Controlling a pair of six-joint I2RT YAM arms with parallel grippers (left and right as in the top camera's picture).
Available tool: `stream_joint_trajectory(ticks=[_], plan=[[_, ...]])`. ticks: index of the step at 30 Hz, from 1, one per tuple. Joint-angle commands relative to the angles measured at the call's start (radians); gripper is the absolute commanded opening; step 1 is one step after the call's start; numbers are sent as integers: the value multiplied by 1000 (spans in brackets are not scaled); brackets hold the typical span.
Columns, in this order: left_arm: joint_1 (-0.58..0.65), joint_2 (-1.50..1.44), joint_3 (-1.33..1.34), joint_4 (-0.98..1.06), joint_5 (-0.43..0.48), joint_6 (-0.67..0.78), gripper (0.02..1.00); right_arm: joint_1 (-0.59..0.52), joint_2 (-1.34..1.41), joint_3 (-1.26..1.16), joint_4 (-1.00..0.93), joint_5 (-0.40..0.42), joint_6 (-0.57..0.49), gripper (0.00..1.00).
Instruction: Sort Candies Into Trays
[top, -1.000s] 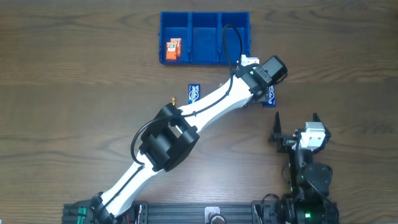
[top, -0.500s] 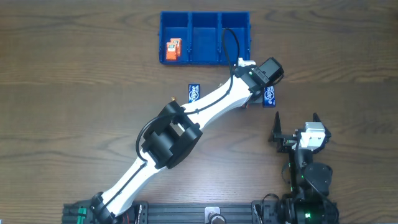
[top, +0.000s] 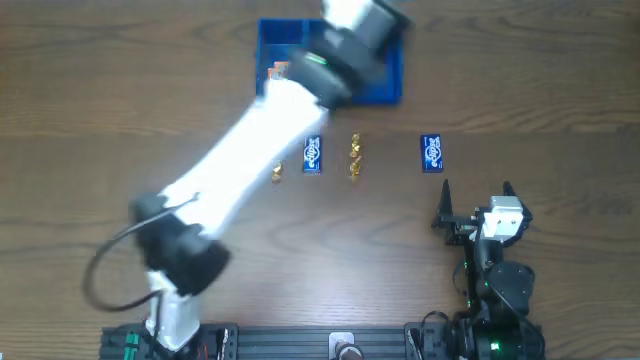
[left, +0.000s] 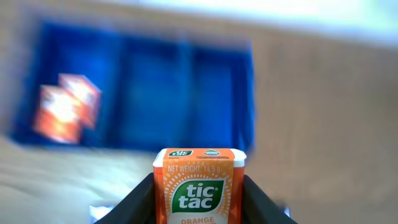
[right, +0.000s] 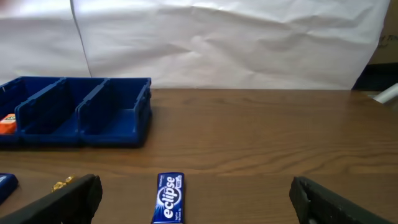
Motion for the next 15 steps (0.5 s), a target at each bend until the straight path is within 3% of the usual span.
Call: stream_joint_trajectory(ticks=[1,5,15], plan=[[234,21,-3,-12,117,166,266,3,-3,-2,-5,-2,11,1000],[304,119,-3,8,220,301,272,3,-3,-2,-5,-2,11,1000],[329,235,-4,-14,237,395,268,3,-3,-2,-5,-2,11,1000]])
